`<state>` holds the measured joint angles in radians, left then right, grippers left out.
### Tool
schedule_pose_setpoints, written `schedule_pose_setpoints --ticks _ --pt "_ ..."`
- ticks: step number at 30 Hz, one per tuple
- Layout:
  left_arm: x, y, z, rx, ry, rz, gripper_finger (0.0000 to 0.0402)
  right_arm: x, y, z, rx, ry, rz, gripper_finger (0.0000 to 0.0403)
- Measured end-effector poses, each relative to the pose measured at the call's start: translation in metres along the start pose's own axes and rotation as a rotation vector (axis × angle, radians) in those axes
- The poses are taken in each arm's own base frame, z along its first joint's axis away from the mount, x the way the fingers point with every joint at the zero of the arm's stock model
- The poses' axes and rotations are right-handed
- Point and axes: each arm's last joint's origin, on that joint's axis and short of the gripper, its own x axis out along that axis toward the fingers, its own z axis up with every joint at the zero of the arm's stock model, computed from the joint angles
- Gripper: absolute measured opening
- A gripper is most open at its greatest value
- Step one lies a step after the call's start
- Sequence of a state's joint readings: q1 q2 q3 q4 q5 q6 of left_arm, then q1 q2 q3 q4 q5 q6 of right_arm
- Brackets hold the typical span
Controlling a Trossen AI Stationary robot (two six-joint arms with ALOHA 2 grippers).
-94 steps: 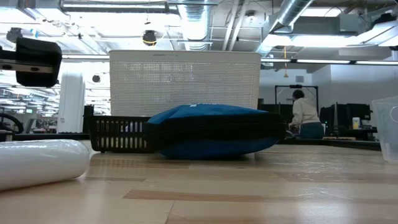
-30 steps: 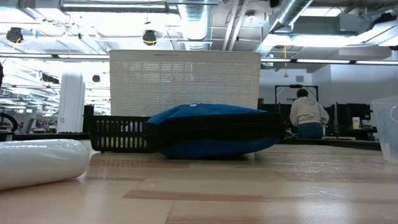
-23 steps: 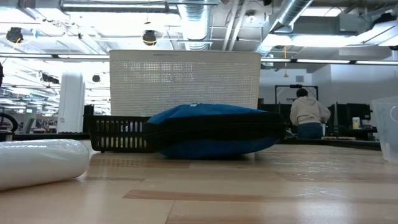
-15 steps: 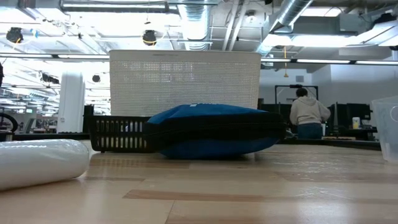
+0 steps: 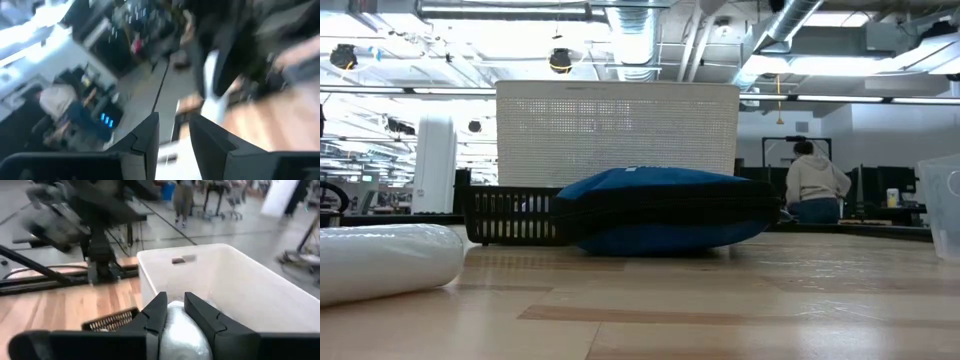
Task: Pick & place medical supplies in basket/bin
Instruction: Put the left white rolled gauze into the transparent bin
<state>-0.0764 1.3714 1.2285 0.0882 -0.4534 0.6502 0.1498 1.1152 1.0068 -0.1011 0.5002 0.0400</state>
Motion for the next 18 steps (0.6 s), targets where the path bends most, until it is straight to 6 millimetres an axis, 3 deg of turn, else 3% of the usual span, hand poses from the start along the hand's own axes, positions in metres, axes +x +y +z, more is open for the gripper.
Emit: schedule_pose_setpoints --ticks 4,9,14,18 --pt "-0.026 0.024 0.013 -0.042 -0.066 0.057 0.0108 -0.021 -0.006 -0.004 0.079 0.094 0.011 0.0056" --pt "-0.060 0.052 0.020 -0.084 -0.066 0.156 0.0115 -0.059 0.000 -0.029 0.195 0.374 0.090 0.0056" --pt "-0.087 0.069 0.024 -0.153 -0.089 0.209 0.0118 -0.092 0.018 -0.057 0.285 0.689 0.130 0.0056" --pt "-0.090 0.070 0.024 -0.219 -0.094 0.206 0.0116 -0.112 0.039 -0.074 0.283 0.851 0.150 0.0056"
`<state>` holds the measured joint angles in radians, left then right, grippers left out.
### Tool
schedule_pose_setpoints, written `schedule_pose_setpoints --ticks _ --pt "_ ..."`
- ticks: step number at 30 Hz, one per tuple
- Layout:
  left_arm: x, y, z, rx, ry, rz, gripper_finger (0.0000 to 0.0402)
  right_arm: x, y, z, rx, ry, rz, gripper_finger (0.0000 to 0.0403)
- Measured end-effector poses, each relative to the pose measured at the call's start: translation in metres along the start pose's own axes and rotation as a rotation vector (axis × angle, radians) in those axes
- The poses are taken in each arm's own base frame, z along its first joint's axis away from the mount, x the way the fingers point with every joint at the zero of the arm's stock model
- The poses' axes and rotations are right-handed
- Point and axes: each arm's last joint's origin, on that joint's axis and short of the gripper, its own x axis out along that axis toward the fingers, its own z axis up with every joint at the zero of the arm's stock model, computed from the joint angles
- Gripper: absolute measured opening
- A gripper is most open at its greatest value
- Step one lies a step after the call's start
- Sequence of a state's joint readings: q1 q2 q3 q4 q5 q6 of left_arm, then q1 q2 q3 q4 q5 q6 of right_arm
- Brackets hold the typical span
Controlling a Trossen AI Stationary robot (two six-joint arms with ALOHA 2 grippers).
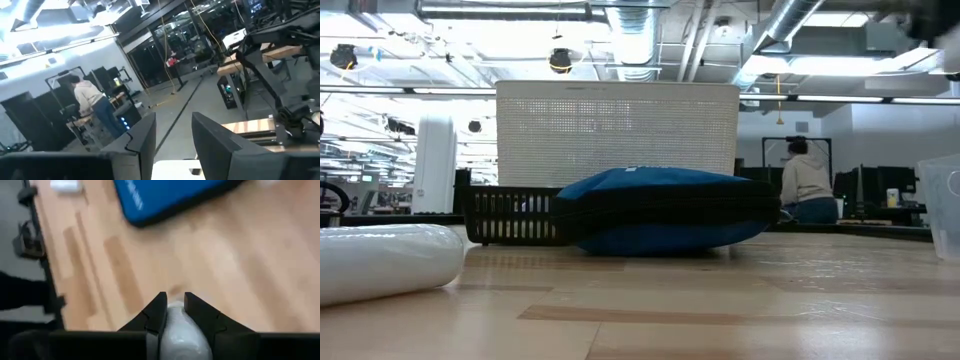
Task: Pick & place medical supplies in basket/bin
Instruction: Put the left white rolled gauze into the transparent bin
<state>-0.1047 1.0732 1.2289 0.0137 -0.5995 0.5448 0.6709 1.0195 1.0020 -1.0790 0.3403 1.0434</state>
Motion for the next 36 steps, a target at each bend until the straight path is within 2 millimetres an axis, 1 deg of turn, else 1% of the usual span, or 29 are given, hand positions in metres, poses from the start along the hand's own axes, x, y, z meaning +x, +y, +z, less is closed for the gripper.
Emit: schedule_pose_setpoints --ticks 4,8,15,18,21,23,27,32,34,36 --pt "0.003 -0.008 -0.005 0.003 0.038 -0.037 0.0117 0.006 0.013 -0.030 0.023 0.076 0.004 0.0056" --pt "0.010 -0.022 -0.014 0.011 0.103 -0.100 0.0118 0.016 0.017 -0.056 0.067 0.124 -0.028 0.0056" --pt "0.011 -0.049 -0.032 0.105 0.214 -0.283 0.0118 0.037 0.016 -0.084 0.098 0.154 -0.104 0.0056" --pt "0.008 -0.061 -0.039 0.109 0.219 -0.380 0.0118 0.044 0.014 -0.094 0.097 0.161 -0.142 0.0056" --pt "0.000 -0.075 -0.048 0.109 0.239 -0.528 0.0118 0.048 0.011 -0.101 0.120 0.162 -0.171 0.0059" --pt "-0.007 -0.086 -0.061 0.097 0.292 -0.628 0.0118 0.047 0.009 -0.104 0.131 0.161 -0.195 0.0068" --pt "-0.025 -0.109 -0.081 0.049 0.387 -0.787 0.0118 0.044 0.006 -0.109 0.143 0.160 -0.219 0.0106" --pt "-0.051 -0.152 -0.106 0.097 0.458 -1.027 0.0121 0.040 0.006 -0.114 0.143 0.164 -0.213 0.0166" --pt "-0.061 -0.172 -0.115 0.130 0.475 -1.117 0.0129 0.040 0.006 -0.116 0.149 0.168 -0.207 0.0186" --pt "-0.070 -0.189 -0.124 0.172 0.497 -1.172 0.0140 0.039 0.006 -0.118 0.164 0.174 -0.208 0.0202"
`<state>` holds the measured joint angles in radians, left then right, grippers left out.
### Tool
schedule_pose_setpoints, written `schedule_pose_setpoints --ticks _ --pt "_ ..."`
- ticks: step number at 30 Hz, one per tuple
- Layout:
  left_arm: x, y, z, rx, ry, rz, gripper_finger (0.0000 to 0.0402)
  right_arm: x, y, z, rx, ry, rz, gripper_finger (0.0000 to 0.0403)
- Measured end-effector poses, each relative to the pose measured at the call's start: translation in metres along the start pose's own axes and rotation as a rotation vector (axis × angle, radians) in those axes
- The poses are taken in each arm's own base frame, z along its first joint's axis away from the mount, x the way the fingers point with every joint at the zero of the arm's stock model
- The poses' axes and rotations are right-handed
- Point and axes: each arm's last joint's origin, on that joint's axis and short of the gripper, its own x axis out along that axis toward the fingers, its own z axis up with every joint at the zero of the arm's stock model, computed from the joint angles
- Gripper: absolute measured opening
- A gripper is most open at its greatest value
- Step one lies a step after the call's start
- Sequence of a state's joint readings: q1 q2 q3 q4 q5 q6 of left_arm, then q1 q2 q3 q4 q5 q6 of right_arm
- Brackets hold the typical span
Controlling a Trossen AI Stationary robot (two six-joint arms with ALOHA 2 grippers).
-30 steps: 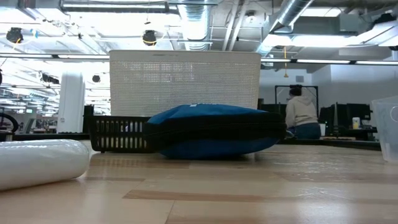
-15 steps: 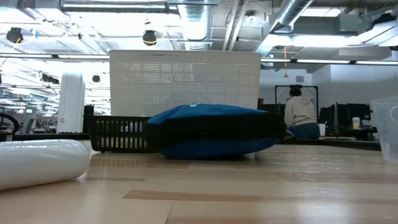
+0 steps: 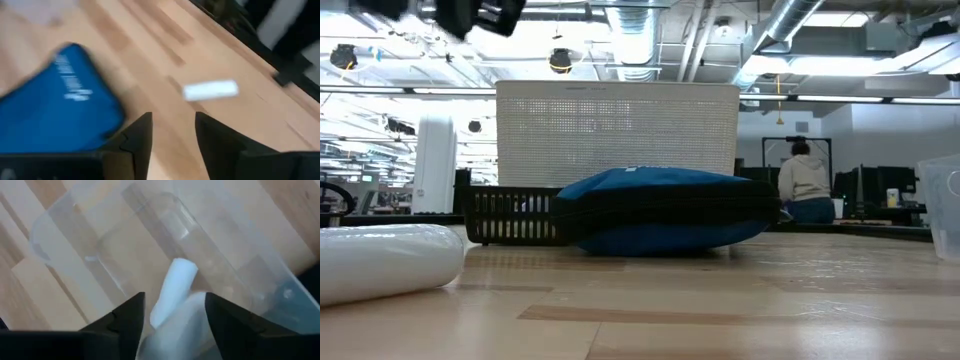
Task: Pick & place medical supplies in basket/bin
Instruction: Put the left white rolled gauze into the transparent bin, then put the white rolled gauze into the transparent bin
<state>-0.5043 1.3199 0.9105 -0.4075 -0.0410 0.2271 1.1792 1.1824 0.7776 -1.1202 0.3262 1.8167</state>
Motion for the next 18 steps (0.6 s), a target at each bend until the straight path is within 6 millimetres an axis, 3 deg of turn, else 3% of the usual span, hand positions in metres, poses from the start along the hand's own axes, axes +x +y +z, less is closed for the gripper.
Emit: schedule_pose_setpoints --ticks 3,9,18 --pt "0.019 -0.011 0.001 0.026 0.013 -0.016 0.0161 -0.001 -0.001 -0.003 0.012 0.018 0.000 0.0221" --pt "0.050 -0.012 0.002 -0.003 -0.003 -0.001 0.0191 -0.002 -0.001 -0.006 0.006 0.049 0.000 0.0236" --pt "0.084 -0.019 -0.010 0.004 0.079 -0.042 0.0186 -0.008 -0.004 -0.004 0.017 0.079 0.032 0.0232"
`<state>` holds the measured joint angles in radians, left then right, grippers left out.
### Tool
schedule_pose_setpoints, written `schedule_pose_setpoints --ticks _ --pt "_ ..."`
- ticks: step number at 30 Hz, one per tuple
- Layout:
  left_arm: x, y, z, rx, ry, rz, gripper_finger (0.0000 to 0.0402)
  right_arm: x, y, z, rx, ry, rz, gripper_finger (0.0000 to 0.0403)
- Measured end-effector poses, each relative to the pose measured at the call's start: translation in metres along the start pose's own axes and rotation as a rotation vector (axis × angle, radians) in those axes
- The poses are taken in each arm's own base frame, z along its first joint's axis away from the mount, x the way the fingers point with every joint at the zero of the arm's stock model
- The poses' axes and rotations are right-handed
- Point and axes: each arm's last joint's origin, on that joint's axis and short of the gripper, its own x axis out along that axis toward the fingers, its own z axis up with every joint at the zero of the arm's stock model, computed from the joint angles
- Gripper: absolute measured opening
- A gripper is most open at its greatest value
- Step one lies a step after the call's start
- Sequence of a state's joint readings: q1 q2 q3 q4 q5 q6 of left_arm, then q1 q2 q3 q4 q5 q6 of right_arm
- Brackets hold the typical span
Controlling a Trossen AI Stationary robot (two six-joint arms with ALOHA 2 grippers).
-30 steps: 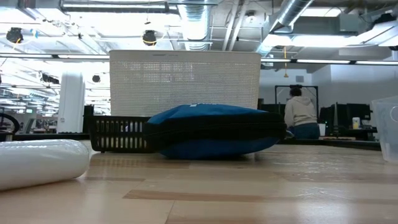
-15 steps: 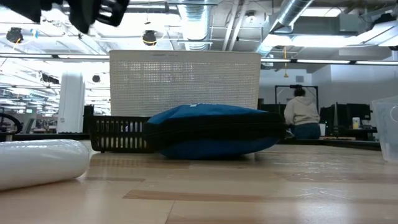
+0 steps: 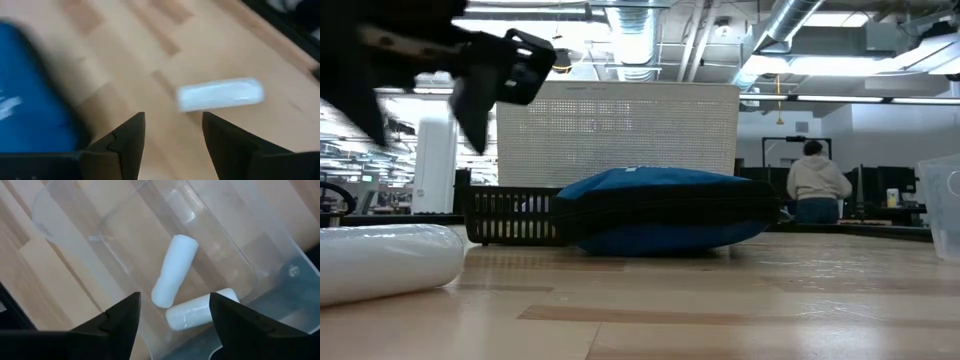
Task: Pick & place medical supplies in basket/bin
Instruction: Put the white rolled gauze into the transparent bin
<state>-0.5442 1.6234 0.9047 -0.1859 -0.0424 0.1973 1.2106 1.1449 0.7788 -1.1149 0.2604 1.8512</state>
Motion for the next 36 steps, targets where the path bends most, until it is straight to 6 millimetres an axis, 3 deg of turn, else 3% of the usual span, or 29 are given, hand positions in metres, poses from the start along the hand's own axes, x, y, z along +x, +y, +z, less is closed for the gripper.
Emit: schedule_pose_setpoints --ticks 6,15,22,36 --pt "0.022 -0.009 -0.005 0.267 0.015 -0.070 0.0177 -0.004 -0.003 0.002 0.001 0.004 0.016 0.0232" --pt "0.026 0.010 -0.006 0.471 -0.053 -0.101 0.0173 -0.009 -0.005 0.004 0.013 0.015 0.055 0.0232" --pt "0.026 0.016 -0.007 0.516 -0.138 -0.220 0.0176 -0.009 -0.004 0.004 0.028 0.020 0.074 0.0232" --pt "0.063 0.025 -0.017 0.485 -0.202 -0.261 0.0182 -0.010 0.001 0.002 0.061 0.030 0.125 0.0232"
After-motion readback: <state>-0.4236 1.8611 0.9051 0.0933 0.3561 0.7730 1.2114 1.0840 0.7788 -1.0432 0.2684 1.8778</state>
